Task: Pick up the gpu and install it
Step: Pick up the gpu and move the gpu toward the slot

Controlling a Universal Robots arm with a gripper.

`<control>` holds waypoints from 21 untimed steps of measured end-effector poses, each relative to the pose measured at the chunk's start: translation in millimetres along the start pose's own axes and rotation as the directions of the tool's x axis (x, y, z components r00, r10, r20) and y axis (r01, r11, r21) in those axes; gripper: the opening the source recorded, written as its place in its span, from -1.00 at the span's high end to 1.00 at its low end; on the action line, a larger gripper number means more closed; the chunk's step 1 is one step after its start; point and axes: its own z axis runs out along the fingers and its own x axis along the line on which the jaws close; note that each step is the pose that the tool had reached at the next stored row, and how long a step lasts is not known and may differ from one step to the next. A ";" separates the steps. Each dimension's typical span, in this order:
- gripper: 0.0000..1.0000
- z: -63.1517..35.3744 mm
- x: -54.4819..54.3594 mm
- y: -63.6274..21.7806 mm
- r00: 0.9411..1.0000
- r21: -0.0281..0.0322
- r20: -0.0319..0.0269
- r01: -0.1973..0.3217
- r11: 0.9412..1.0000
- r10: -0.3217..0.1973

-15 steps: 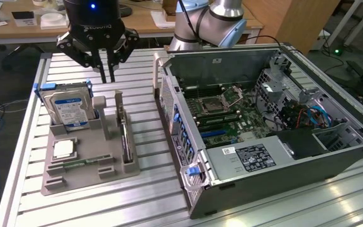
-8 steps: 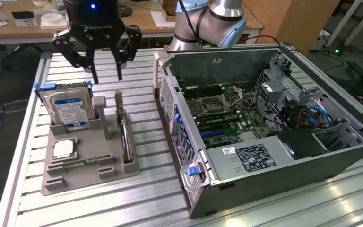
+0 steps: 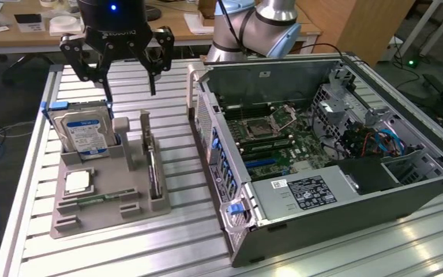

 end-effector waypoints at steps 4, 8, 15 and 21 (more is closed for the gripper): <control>-0.41 2.4 0.1 -0.3 0.999 0.002 0.002 -0.047 0.999 0.047; -0.41 6.3 0.2 -0.5 0.998 0.002 0.003 -0.056 0.998 0.056; -0.41 15.3 0.4 -0.9 0.998 0.002 0.003 -0.056 0.998 0.056; -0.41 20.9 0.5 -1.1 0.998 0.002 0.003 -0.056 0.998 0.056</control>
